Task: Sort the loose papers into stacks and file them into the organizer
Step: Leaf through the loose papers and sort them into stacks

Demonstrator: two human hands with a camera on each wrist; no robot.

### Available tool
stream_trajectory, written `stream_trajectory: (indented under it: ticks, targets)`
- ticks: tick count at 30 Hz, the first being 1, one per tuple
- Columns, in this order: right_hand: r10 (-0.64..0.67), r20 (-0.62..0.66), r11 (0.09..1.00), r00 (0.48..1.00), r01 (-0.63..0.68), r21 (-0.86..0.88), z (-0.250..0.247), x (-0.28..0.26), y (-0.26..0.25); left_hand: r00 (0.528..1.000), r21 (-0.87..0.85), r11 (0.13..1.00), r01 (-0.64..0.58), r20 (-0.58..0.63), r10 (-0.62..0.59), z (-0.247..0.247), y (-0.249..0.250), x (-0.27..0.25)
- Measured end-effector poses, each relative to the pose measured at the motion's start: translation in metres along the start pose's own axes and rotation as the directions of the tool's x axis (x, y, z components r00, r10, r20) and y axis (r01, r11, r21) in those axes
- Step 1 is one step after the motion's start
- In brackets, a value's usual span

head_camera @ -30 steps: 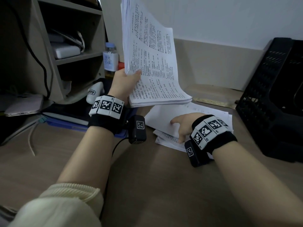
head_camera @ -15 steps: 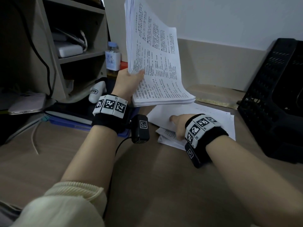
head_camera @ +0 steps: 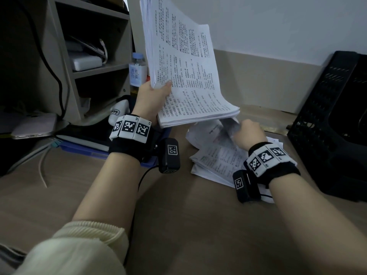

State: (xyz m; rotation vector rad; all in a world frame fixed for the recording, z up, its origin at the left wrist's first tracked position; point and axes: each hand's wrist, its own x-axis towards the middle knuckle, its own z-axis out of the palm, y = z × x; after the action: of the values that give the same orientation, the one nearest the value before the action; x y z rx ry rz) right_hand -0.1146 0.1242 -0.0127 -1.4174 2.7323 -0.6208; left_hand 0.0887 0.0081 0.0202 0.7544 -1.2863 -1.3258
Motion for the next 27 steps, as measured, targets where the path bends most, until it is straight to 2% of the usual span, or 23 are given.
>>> stream_trajectory:
  ticks: [4, 7, 11, 14, 16, 20, 24, 27]
  targets:
    - [0.083, -0.175, 0.969, 0.981, -0.039, 0.243, -0.007, 0.003, 0.013, 1.000, -0.022, 1.000, -0.001, -0.031, 0.000, 0.000, 0.001, 0.000]
    - [0.187, -0.326, 0.922, 0.927, -0.051, 0.385, -0.010, 0.006, 0.021, 0.996, 0.020, 0.999, -0.026, -0.080, 0.028, -0.001, 0.001, 0.001]
    - [0.284, -0.441, 0.816, 0.851, 0.027, 0.578, -0.009, 0.005, 0.027, 0.992, 0.140, 0.990, -0.020, -0.125, 0.037, 0.000, -0.009, 0.006]
    - [0.334, -0.493, 0.699, 0.804, 0.139, 0.701, -0.007, 0.006, 0.026, 0.994, 0.208, 0.978, 0.025, -0.109, -0.002, 0.002, -0.020, 0.007]
    - [0.343, -0.527, 0.648, 0.777, 0.210, 0.732, -0.008, 0.005, 0.024, 0.995, 0.222, 0.974, 0.050, -0.095, -0.030, 0.002, -0.024, 0.007]
    - [0.343, -0.593, 0.614, 0.728, 0.305, 0.728, -0.004, 0.001, 0.022, 0.996, 0.288, 0.955, 0.069, -0.079, -0.048, 0.003, -0.028, 0.007]
    - [0.430, -0.601, 0.472, 0.674, 0.400, 0.786, 0.005, -0.001, 0.022, 0.997, 0.407, 0.912, 0.055, -0.078, -0.025, 0.002, -0.031, 0.009]
    - [0.463, -0.616, 0.409, 0.637, 0.463, 0.786, 0.011, 0.003, 0.025, 0.996, 0.490, 0.869, 0.070, -0.082, -0.034, 0.001, -0.032, 0.009]
